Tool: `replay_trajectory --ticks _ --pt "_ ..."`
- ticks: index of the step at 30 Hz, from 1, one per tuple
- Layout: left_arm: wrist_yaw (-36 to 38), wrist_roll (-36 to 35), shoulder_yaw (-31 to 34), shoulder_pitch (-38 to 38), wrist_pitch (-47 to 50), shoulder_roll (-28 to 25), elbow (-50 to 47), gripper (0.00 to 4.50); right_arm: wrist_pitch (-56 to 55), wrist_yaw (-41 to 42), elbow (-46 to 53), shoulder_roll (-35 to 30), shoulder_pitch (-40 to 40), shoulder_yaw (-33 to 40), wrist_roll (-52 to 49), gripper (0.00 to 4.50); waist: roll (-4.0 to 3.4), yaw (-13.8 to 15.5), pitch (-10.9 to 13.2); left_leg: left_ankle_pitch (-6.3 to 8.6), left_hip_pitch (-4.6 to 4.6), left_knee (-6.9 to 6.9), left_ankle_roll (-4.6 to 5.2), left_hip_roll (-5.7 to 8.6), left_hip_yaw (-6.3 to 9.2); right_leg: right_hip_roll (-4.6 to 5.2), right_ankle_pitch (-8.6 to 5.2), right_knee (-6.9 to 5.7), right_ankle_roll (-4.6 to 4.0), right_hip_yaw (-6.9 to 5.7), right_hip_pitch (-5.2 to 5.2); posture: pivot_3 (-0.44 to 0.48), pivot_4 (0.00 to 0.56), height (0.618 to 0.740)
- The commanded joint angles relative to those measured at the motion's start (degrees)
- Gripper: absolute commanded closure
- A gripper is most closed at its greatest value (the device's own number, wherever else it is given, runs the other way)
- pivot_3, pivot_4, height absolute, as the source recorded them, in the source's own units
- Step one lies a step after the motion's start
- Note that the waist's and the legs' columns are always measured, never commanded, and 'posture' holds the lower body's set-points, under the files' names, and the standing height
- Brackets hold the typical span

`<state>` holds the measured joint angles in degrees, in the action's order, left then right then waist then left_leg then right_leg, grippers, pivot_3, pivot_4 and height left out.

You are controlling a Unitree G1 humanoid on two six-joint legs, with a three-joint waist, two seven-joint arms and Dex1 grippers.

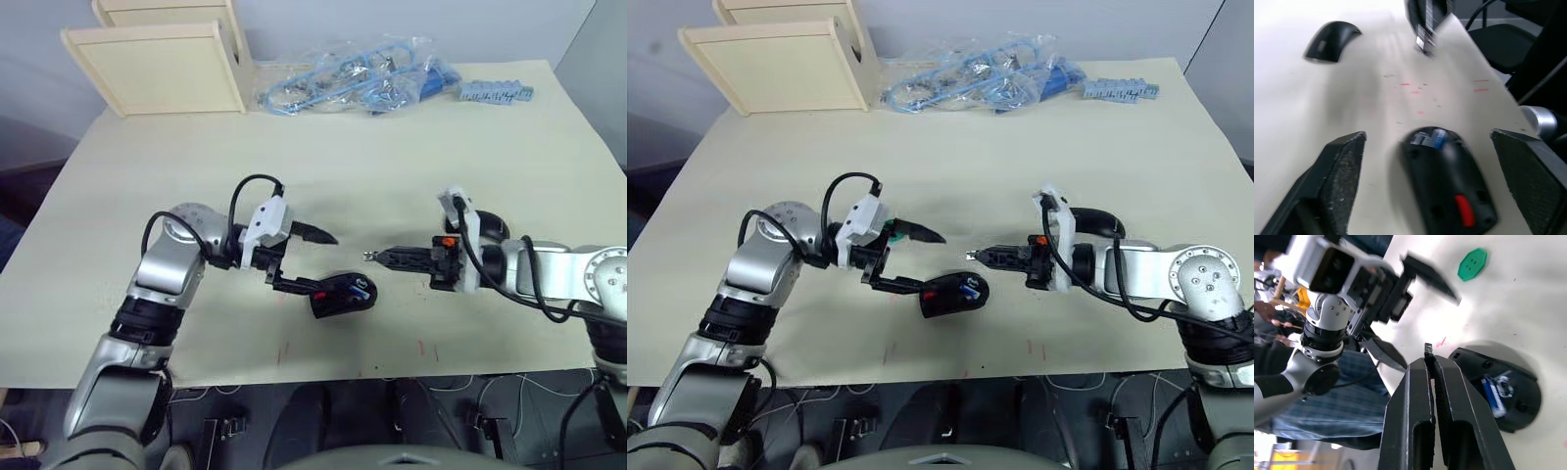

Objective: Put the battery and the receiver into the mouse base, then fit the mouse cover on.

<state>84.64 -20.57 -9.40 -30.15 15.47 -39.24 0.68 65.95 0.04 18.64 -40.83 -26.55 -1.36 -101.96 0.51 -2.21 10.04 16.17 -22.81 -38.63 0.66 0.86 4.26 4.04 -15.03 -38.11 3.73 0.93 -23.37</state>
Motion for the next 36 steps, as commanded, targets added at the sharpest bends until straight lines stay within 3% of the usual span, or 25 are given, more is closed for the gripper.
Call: replay_trajectory --ticks 1,8,13,19,27,36 --pt "-1.60 -1.47 1.95 2.65 0.10 -1.01 -4.20 0.08 -3.68 13.08 6.78 -3.10 3.59 3.42 12.60 4.50 0.00 0.14 -0.01 0.00 0.00 -0.01 0.00 0.02 -0.01 0.00 0.00 -0.01 0.00 0.00 0.00 0.000 0.150 0.740" --pt "-8.59 2.32 0.78 9.23 -1.29 -0.43 -9.06 0.08 -24.20 38.22 14.27 -7.04 18.82 3.69 41.45 4.50 0.00 0.37 -0.01 0.00 0.02 -0.05 0.00 0.03 0.00 -0.01 0.00 -0.06 0.01 -0.01 0.01 0.000 0.150 0.740" --pt "-12.85 2.71 -0.34 12.04 0.62 0.64 -12.36 0.08 -42.56 54.05 11.73 -6.53 27.61 4.60 55.88 4.50 0.02 0.52 -0.01 0.00 0.04 -0.15 0.00 0.05 -0.03 0.00 0.02 -0.11 0.05 0.04 0.02 0.000 0.150 0.740" --pt "-16.72 5.30 -2.07 12.51 0.68 1.64 -12.32 0.08 -49.35 59.95 8.19 -4.98 28.83 5.35 60.67 4.50 0.02 0.63 -0.01 0.00 0.21 -0.51 0.00 0.04 -0.07 -0.01 0.06 -0.57 0.01 0.09 0.09 0.000 0.150 0.740" --pt "-22.78 8.49 -3.34 13.47 1.73 4.03 -11.70 0.08 -49.58 59.98 8.01 -2.76 28.55 5.67 61.90 4.50 0.03 1.27 0.00 -0.01 0.47 -0.60 -0.02 0.02 -0.06 -0.07 0.08 -0.74 -0.03 0.15 0.26 0.000 0.150 0.740" --pt "-23.05 8.66 -5.25 12.71 2.41 5.87 -9.08 0.08 -49.40 59.83 7.74 -2.05 28.26 6.15 62.70 4.50 0.04 1.48 0.00 -0.01 0.44 -0.60 -0.02 0.04 -0.06 -0.04 0.08 -0.72 -0.03 0.13 0.26 0.000 0.150 0.740"
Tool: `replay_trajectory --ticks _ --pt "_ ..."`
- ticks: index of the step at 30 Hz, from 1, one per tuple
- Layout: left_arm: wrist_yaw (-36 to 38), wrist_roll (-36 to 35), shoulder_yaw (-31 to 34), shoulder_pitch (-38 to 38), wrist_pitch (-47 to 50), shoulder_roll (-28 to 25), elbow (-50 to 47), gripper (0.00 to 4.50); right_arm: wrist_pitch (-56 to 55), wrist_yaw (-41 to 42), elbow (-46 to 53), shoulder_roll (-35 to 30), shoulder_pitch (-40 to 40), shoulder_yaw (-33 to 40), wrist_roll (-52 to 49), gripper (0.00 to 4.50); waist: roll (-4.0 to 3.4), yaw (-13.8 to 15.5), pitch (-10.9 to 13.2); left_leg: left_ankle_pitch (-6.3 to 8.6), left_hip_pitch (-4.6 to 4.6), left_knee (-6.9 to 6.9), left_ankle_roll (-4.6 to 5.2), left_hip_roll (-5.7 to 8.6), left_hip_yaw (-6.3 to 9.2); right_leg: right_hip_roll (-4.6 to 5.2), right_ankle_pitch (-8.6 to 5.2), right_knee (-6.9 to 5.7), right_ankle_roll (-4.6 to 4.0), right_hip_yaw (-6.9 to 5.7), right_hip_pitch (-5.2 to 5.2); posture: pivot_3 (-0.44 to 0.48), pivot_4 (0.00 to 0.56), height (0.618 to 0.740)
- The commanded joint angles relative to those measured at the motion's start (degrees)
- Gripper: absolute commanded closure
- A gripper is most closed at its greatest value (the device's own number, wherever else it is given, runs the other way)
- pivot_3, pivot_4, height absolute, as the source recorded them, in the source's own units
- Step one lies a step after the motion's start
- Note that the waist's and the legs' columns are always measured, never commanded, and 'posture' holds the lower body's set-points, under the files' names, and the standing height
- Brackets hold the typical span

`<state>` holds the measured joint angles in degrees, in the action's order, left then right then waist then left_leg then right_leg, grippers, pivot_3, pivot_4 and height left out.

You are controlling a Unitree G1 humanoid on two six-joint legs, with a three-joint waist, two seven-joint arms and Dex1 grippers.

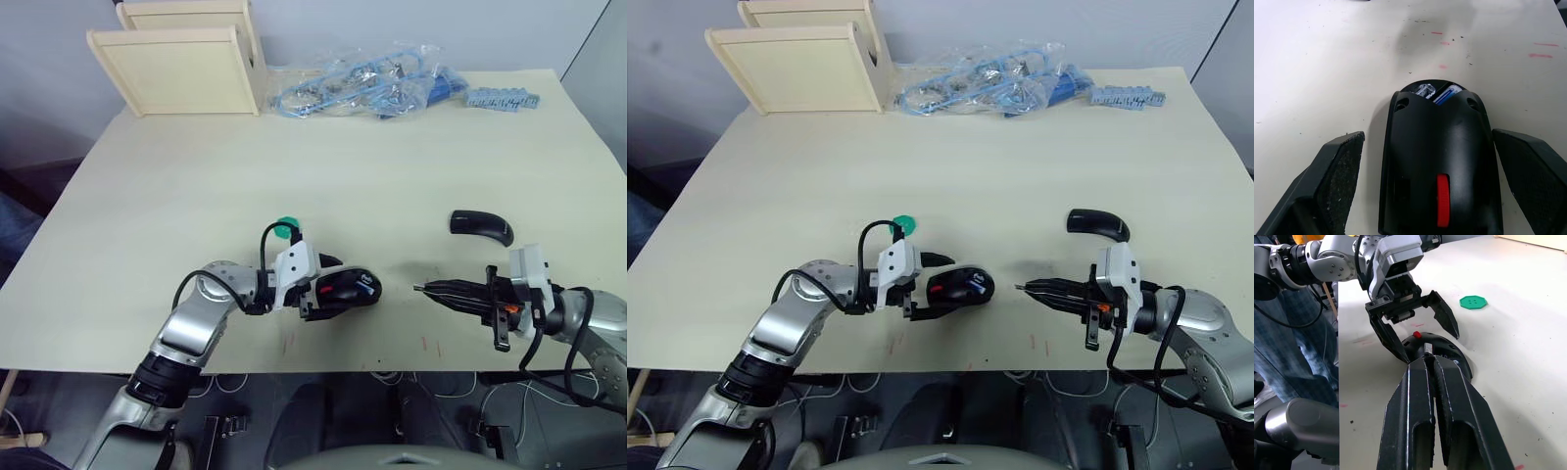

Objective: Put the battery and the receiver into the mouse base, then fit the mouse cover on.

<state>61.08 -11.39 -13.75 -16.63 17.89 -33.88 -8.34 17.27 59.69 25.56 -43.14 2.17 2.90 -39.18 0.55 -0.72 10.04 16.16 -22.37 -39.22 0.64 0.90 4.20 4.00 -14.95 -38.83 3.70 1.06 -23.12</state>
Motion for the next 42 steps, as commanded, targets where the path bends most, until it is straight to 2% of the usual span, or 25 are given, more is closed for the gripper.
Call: replay_trajectory --ticks 1,11,20,21,22,23,24,27,34,42 --pt "0.79 -0.16 -1.29 -0.91 -0.30 0.50 0.30 0.08 -0.68 0.16 0.79 0.30 -0.51 1.91 0.02 4.50 0.00 -0.01 0.00 0.00 0.00 0.00 0.00 0.00 0.00 0.00 0.00 0.00 0.00 0.00 0.00 0.000 0.150 0.740" --pt "1.27 0.93 -3.20 -3.68 -1.39 3.13 5.11 0.08 -0.50 -0.31 1.44 0.66 -0.12 2.36 0.41 4.50 0.00 0.00 0.00 0.00 0.00 0.00 0.00 0.02 0.01 0.00 0.00 0.00 0.00 -0.01 0.00 0.000 0.150 0.740" --pt "3.50 2.18 -3.95 -5.25 -4.87 3.34 10.26 0.08 -0.82 -0.86 1.27 0.82 -0.15 2.26 1.31 4.50 0.00 0.00 -0.01 0.00 0.02 -0.01 0.00 0.02 0.00 0.00 0.00 -0.01 0.00 -0.01 0.02 0.000 0.150 0.740" --pt "3.54 2.06 -3.91 -5.31 -4.84 3.50 10.39 0.57 -0.91 -0.84 1.21 0.78 -0.18 2.21 1.45 4.50 0.00 0.00 -0.01 0.00 0.03 -0.01 0.00 0.02 0.01 0.00 0.00 -0.01 0.00 -0.01 0.03 0.000 0.150 0.740" --pt "3.81 2.41 -4.18 -5.41 -5.60 3.41 10.56 0.80 -0.82 -0.93 1.26 0.69 -0.18 2.18 1.62 4.50 0.00 0.00 -0.01 0.00 0.07 -0.01 0.00 0.02 0.01 0.00 0.00 0.00 0.00 -0.01 0.08 0.000 0.150 0.740" --pt "4.04 2.73 -4.41 -5.48 -6.24 3.31 10.71 1.40 -0.60 -1.10 1.35 0.59 -0.17 2.17 1.76 4.50 0.00 -0.01 -0.01 0.00 0.12 -0.01 0.00 0.02 0.01 0.00 0.00 0.00 0.00 -0.01 0.12 0.000 0.150 0.740" --pt "4.19 2.80 -4.50 -5.56 -6.48 3.31 10.86 1.55 -0.20 -1.40 1.69 0.47 -0.22 2.20 1.76 4.50 0.00 -0.01 -0.01 0.00 0.16 0.00 0.00 0.02 0.01 0.00 0.00 0.01 0.00 -0.01 0.15 0.000 0.150 0.740" --pt "4.39 2.89 -4.53 -5.94 -6.56 3.49 11.09 1.55 1.81 -2.66 2.93 -0.48 -0.33 2.37 1.85 4.50 0.00 -0.01 -0.01 0.00 0.20 0.00 0.00 0.02 0.00 0.00 0.00 0.01 0.00 0.00 0.19 0.000 0.150 0.740" --pt "4.95 4.90 -7.21 -8.44 -5.87 4.47 9.98 1.55 14.30 -9.34 7.67 -4.87 -4.40 3.68 -1.84 4.50 0.00 0.09 0.00 0.00 0.36 0.00 0.00 0.02 0.01 0.01 0.00 0.04 0.00 -0.01 0.40 0.000 0.150 0.740" --pt "4.97 8.29 -10.44 -10.76 -4.42 5.27 11.38 1.55 33.30 -17.46 11.44 -11.69 -15.84 0.31 -3.88 4.50 -0.02 0.15 0.00 0.00 0.30 0.02 0.00 0.06 0.08 0.04 0.00 0.12 0.00 -0.09 0.41 0.000 0.150 0.740"
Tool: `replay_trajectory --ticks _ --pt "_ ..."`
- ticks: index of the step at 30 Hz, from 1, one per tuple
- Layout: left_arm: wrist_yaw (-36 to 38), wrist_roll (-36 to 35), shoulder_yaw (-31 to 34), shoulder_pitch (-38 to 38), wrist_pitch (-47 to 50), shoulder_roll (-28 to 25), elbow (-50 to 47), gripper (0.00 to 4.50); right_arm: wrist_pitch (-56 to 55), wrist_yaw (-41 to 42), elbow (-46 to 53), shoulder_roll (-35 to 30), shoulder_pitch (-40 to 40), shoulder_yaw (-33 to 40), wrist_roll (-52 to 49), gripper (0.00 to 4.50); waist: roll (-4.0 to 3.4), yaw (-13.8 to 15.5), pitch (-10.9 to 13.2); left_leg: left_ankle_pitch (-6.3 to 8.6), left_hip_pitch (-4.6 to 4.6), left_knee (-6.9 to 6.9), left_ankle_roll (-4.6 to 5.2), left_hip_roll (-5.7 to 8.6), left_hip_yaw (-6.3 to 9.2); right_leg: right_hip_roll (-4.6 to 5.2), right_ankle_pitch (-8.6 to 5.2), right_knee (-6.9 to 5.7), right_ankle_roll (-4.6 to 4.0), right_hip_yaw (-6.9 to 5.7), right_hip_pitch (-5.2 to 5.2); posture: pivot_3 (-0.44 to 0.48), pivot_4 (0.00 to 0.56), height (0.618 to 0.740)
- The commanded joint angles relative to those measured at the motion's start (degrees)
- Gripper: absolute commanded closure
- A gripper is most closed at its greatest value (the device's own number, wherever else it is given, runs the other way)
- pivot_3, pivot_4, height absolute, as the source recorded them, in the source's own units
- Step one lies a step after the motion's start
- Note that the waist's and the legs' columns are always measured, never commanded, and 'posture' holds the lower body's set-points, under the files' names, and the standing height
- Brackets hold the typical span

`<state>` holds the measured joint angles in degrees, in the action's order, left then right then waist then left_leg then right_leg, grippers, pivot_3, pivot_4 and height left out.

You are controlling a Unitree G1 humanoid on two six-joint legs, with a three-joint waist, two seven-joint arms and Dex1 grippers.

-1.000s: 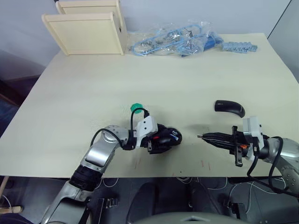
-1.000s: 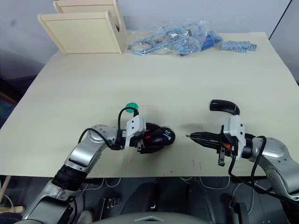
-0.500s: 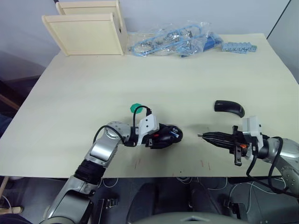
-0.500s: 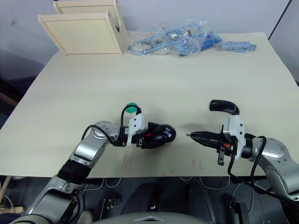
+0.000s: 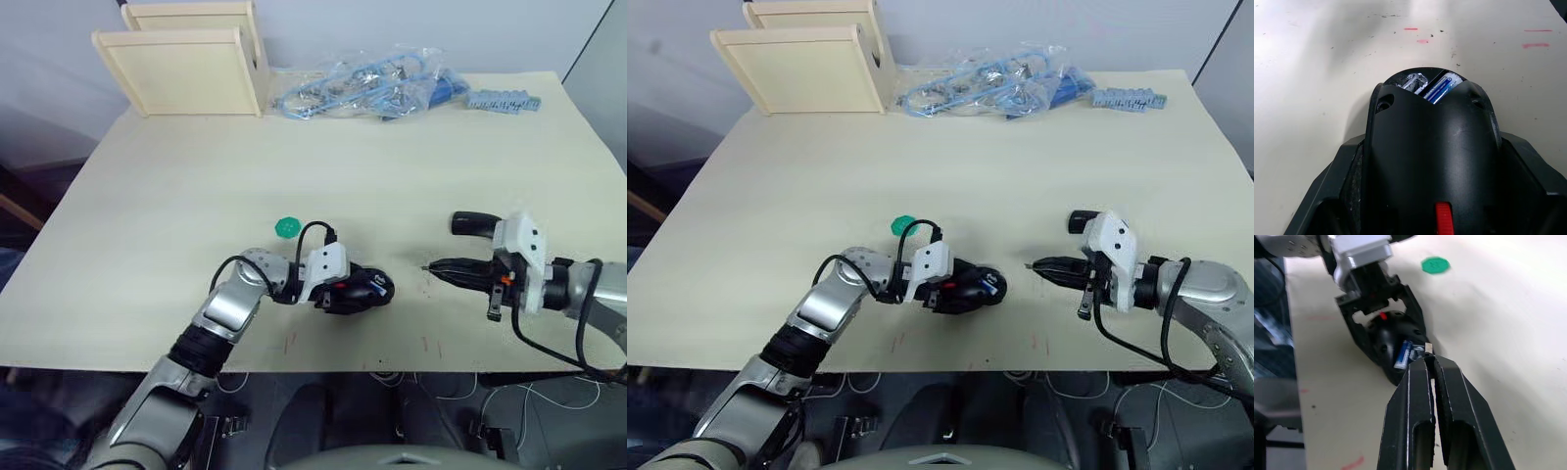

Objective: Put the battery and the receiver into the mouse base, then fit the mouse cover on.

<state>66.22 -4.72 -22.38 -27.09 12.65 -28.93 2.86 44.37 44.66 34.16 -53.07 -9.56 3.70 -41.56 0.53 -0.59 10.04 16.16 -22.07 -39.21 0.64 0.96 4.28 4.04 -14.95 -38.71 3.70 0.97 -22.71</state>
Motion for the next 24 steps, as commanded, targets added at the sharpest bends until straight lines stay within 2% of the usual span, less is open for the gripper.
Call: replay_trajectory --ticks 1,5,8,10,13,15,24 --pt "-0.13 2.27 -2.24 -0.45 1.07 0.09 0.38 1.55 9.05 -3.14 3.02 -2.04 -6.77 -1.58 -2.31 4.50 0.01 -0.03 0.00 0.00 0.00 0.00 0.00 0.00 0.00 0.00 0.00 0.01 0.00 0.00 0.01 0.000 0.150 0.740" --pt "-0.07 3.62 -3.22 -0.76 2.48 -0.26 0.94 1.55 21.52 -5.56 2.41 -2.39 -17.21 -6.26 -5.07 4.50 0.01 -0.01 0.00 0.00 0.02 0.00 0.00 -0.01 0.05 -0.01 0.00 0.04 0.00 -0.05 0.04 0.000 0.150 0.740" --pt "-0.89 4.84 -3.83 -1.33 4.15 -0.29 1.24 1.55 39.04 -8.23 -1.53 1.20 -30.62 -11.01 -8.01 4.50 -0.02 -0.13 -0.01 0.00 0.03 0.00 0.00 -0.03 0.02 0.00 0.01 0.04 0.00 0.00 0.02 0.000 0.150 0.740" --pt "-1.35 5.27 -4.08 -1.50 4.47 -0.11 1.49 1.55 45.37 -9.35 -2.82 3.54 -34.58 -11.75 -8.65 4.50 -0.01 0.15 -0.04 0.00 0.05 -0.01 0.01 -0.02 0.03 0.00 0.01 0.03 -0.01 0.00 0.03 0.000 0.150 0.740" --pt "-2.08 4.61 -3.94 -0.93 6.46 0.84 1.01 1.55 48.12 -15.18 -9.14 5.73 -39.14 -14.77 -13.79 4.50 0.00 0.36 -0.05 0.00 0.01 0.00 0.01 -0.03 0.15 0.01 0.00 0.08 -0.02 -0.12 0.06 0.000 0.150 0.740" --pt "-2.52 4.88 -4.10 -0.28 6.32 0.91 0.70 1.55 48.13 -20.60 -14.42 5.87 -41.67 -17.30 -21.25 4.50 0.00 0.40 -0.05 0.00 -0.01 0.00 0.01 -0.04 0.11 0.05 0.01 0.11 -0.01 -0.09 0.06 0.000 0.150 0.740" --pt "-3.58 5.26 -4.45 0.89 5.03 1.12 0.64 1.55 48.13 -44.96 -27.14 7.00 -52.59 -30.42 -43.70 4.50 -0.01 0.16 -0.05 0.00 -0.04 0.02 0.01 -0.09 0.11 0.09 0.03 0.16 0.02 -0.09 0.03 0.000 0.150 0.740"
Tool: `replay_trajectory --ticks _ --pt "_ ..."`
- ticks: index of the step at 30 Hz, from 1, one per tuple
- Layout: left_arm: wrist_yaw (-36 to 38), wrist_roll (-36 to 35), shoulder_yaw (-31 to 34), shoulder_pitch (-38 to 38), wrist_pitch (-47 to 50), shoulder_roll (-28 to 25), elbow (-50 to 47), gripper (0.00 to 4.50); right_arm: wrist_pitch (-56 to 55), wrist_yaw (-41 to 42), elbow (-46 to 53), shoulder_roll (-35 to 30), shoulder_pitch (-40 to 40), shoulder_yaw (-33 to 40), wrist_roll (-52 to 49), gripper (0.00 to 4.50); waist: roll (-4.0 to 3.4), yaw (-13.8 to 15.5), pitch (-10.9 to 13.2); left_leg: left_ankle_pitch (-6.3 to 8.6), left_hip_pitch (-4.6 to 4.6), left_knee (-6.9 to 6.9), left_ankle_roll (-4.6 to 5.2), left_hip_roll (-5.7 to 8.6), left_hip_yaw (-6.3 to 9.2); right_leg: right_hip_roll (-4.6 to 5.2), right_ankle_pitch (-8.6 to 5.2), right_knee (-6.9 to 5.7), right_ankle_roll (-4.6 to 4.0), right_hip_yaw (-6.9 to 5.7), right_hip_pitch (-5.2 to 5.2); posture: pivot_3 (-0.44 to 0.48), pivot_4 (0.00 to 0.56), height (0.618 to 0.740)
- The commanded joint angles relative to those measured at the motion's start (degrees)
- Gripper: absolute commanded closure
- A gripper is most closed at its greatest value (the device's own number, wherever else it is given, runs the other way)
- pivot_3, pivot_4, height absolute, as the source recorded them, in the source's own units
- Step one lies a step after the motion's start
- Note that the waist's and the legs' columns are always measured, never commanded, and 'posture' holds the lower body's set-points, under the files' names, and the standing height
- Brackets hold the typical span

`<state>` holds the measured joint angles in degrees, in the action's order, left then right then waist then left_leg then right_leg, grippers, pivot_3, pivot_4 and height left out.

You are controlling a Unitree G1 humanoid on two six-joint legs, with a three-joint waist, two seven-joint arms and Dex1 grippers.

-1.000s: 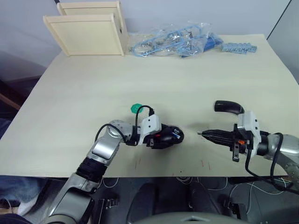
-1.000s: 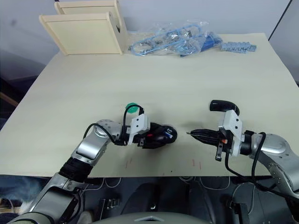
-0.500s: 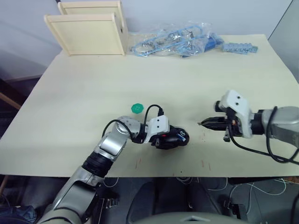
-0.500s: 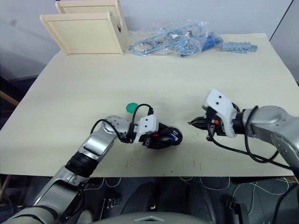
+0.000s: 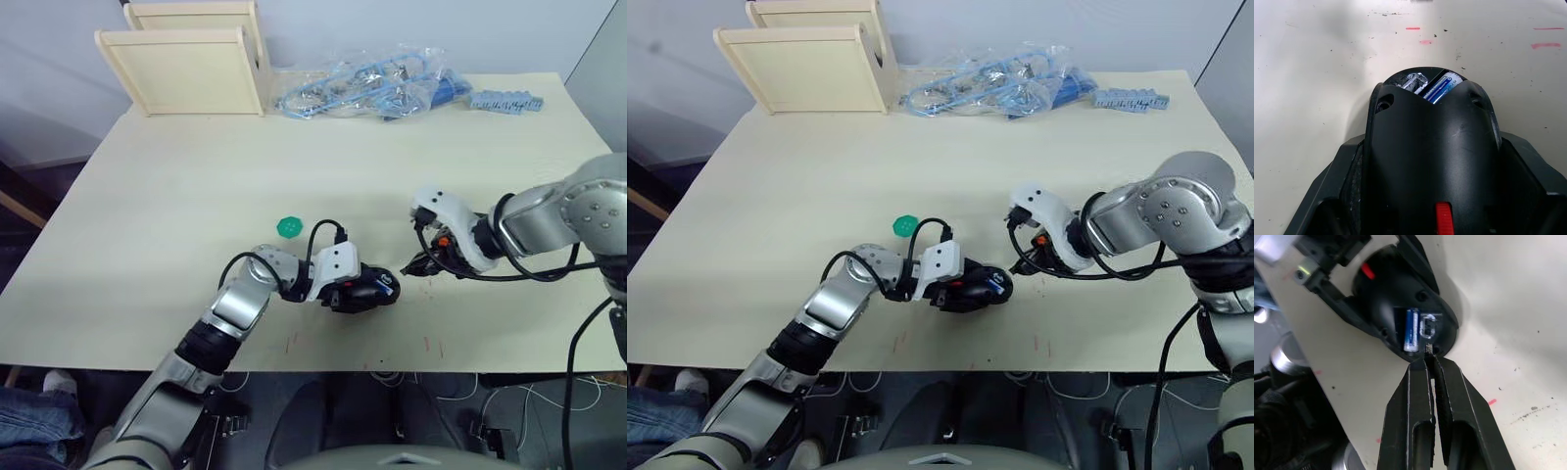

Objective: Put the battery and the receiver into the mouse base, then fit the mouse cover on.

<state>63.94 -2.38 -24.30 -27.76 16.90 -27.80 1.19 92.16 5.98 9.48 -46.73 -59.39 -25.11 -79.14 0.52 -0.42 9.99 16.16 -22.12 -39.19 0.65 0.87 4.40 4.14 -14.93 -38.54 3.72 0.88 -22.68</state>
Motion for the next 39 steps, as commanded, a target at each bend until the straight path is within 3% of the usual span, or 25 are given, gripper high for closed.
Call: replay_trajectory --ticks 1,6,10,21,39 --pt "-1.29 2.89 -2.60 1.62 0.75 0.05 2.33 1.55 0.34 -9.16 -4.31 1.32 -3.74 -2.42 -8.81 4.50 0.00 0.01 0.00 0.00 -0.01 0.00 0.00 0.00 -0.01 0.00 0.00 0.01 0.00 0.01 0.00 0.000 0.150 0.740" --pt "-0.96 3.04 -3.06 1.99 0.33 0.05 2.50 1.55 -0.66 -22.46 -14.37 2.75 -9.19 -10.75 -24.20 4.50 -0.01 -0.07 0.00 0.00 -0.06 0.01 0.01 0.00 -0.01 0.01 0.00 0.05 0.01 0.00 -0.02 0.000 0.150 0.740" --pt "-1.01 3.16 -3.12 2.15 -0.04 0.06 2.72 1.55 -6.18 -31.98 -16.63 3.39 -11.30 -16.31 -33.73 4.50 -0.02 -0.10 0.00 0.00 -0.08 0.05 0.01 0.00 0.02 0.01 0.00 0.10 0.00 -0.05 -0.02 0.000 0.150 0.740" --pt "-0.94 3.35 -3.47 2.06 -0.21 0.26 2.95 1.55 -7.33 -38.00 -20.19 8.14 -12.18 -16.40 -33.86 4.50 -0.03 -0.15 -0.01 0.01 -0.20 0.05 0.02 0.02 0.08 -0.01 0.02 0.22 0.03 -0.15 -0.04 0.000 0.150 0.740" --pt "-0.83 3.36 -3.30 2.30 -0.18 -0.20 2.57 1.55 -6.37 -36.42 -16.48 6.01 -10.00 -18.79 -33.86 4.50 -0.07 -0.14 -0.03 0.01 -0.39 0.10 0.03 0.01 0.26 -0.02 0.05 0.54 0.06 -0.34 -0.04 0.000 0.150 0.740"
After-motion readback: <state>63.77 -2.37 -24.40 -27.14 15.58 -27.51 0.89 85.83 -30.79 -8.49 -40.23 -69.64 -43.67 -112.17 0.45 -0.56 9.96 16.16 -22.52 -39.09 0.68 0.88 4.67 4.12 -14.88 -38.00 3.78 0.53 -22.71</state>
